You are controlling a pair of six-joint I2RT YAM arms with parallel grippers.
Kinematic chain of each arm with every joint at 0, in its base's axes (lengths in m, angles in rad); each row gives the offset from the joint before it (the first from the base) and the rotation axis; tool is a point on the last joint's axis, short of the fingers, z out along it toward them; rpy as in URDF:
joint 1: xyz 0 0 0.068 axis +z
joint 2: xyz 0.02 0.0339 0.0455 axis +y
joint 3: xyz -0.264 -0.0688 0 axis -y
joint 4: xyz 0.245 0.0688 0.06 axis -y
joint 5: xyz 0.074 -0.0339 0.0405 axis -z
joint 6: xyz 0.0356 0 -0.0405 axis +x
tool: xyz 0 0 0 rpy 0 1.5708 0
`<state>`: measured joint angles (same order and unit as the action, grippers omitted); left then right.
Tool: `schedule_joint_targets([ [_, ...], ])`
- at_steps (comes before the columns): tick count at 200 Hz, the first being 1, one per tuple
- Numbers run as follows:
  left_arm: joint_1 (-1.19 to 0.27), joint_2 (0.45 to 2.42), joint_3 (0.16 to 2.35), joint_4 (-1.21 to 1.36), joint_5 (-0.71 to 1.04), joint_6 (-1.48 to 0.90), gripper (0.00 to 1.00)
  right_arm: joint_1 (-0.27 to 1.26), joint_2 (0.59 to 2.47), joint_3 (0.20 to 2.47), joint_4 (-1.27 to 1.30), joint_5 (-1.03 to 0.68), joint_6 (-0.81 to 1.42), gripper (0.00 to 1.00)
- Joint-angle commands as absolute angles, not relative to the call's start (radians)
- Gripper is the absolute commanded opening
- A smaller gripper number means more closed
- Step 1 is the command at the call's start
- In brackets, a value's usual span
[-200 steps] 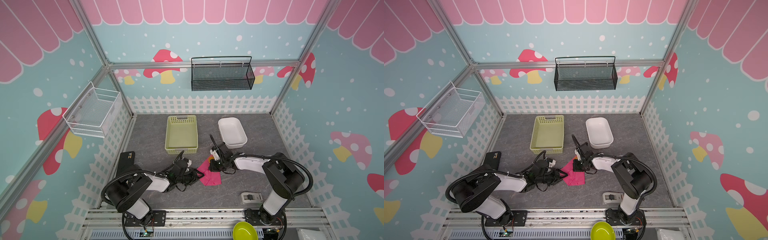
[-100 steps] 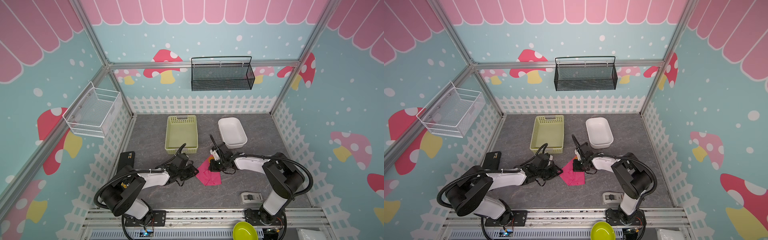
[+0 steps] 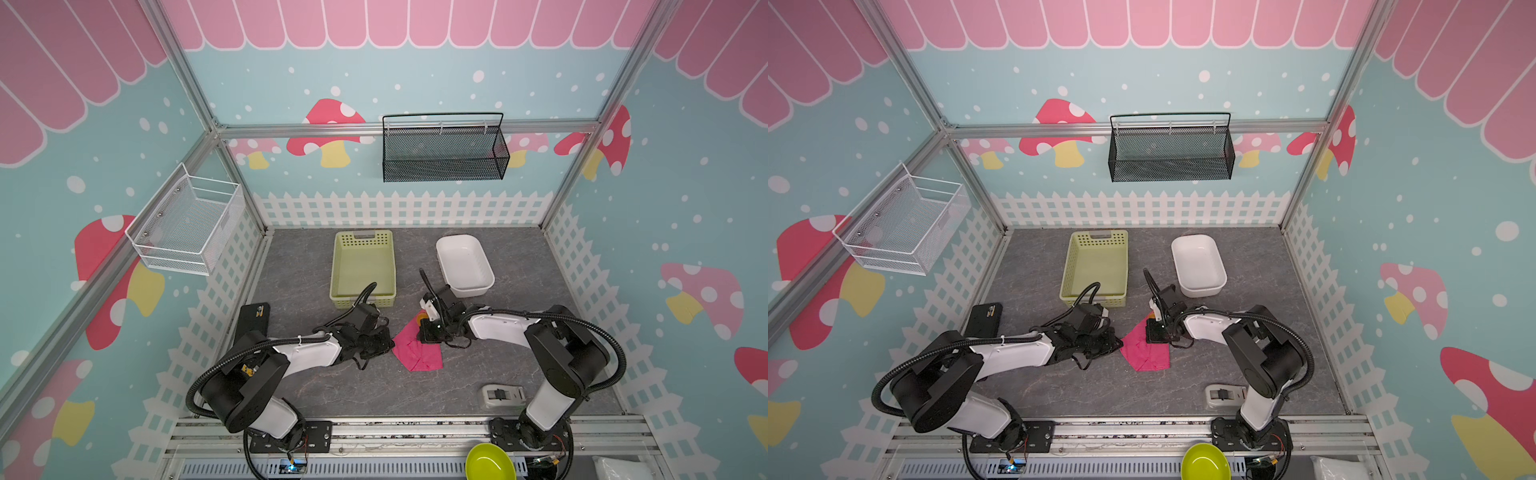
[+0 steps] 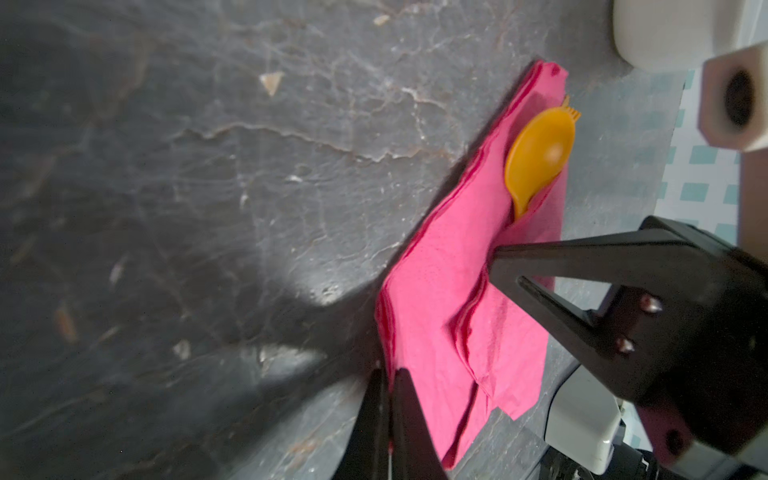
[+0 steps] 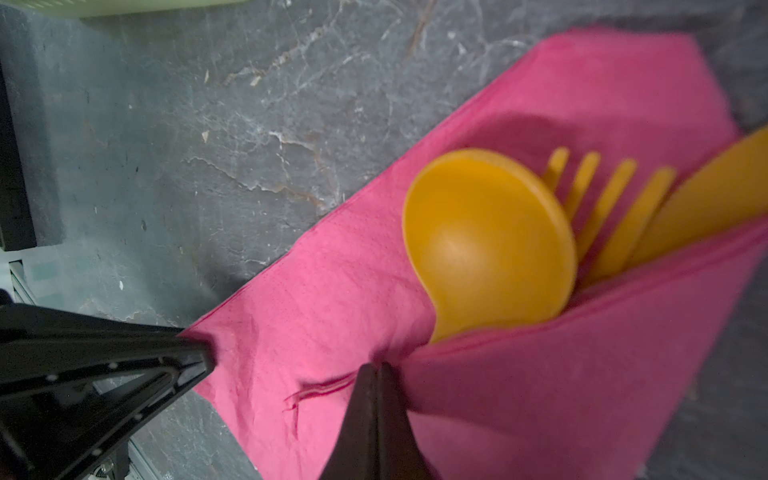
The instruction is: Place the utensils on the paper napkin and roll it up
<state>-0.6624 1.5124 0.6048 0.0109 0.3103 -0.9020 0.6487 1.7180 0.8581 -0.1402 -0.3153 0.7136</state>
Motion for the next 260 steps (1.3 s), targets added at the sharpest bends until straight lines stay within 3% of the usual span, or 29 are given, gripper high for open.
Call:
schedule_joint_targets([
  [1, -0.671, 1.491, 0.653, -0.017, 0.334, -0.882, 0.05, 0.648, 1.743, 0.84, -0.251, -0.294, 0.706, 0.0],
  [184, -0.799, 1.759, 0.857, -0.055, 0.416, -0.92, 0.04, 0.647, 1.726, 0.836, -0.232, -0.311, 0.727, 0.0],
  [220, -0.799, 1.786, 0.868, -0.091, 0.414, -0.911, 0.03, 0.647, 1.683, 0.846, -0.232, -0.32, 0.737, 0.0],
  [260, -0.799, 1.789, 0.864, -0.117, 0.405, -0.902, 0.02, 0.647, 1.555, 0.83, -0.272, -0.317, 0.766, 0.07],
])
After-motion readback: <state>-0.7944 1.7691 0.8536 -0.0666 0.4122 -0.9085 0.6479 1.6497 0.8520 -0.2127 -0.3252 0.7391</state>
